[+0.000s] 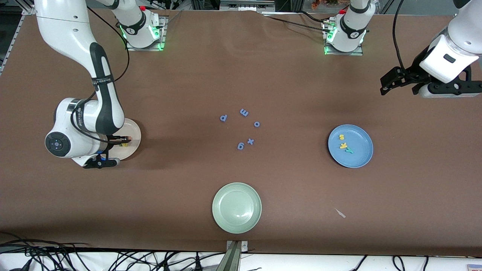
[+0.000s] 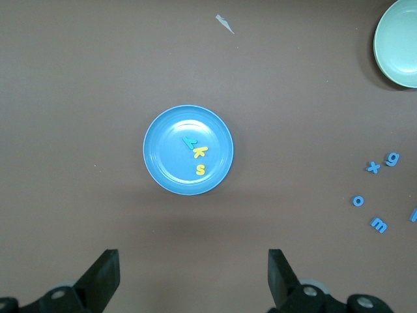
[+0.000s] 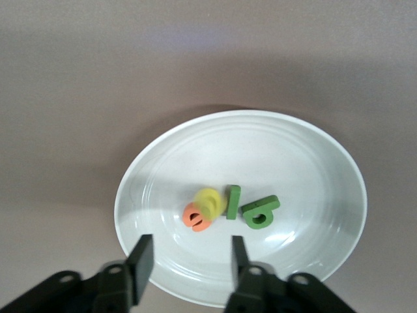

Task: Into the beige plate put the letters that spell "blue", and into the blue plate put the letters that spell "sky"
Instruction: 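Carry the u to the white plate and release it with the right gripper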

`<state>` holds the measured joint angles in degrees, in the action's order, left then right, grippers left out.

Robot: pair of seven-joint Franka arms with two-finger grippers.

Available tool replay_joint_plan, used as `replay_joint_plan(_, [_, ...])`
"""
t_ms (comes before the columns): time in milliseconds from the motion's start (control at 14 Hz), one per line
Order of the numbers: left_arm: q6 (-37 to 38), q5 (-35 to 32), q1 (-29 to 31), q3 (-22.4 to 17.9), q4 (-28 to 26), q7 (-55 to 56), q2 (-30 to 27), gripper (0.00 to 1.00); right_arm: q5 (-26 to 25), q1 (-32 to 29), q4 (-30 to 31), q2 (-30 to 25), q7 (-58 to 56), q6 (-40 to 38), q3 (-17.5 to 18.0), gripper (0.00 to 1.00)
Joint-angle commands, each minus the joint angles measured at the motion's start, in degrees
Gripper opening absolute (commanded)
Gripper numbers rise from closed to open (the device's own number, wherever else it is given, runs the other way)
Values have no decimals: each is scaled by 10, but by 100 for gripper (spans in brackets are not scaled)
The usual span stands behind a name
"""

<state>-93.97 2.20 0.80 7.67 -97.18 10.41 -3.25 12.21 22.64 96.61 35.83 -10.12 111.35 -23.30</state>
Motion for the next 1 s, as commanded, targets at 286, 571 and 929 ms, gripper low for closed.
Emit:
replay_joint_plan(286, [7,-14,2,2,3,-4,-1,100,10,28,-77,-9,62,-87,7,100])
replay_joint_plan(571, [7,-14,2,2,3,-4,-1,100,9,42,-124,-27,84,-184,6,100])
replay_joint_plan(929, [7,-14,1,2,3,-3,-1,100,-1,42,-129,-94,69,-228,3,100])
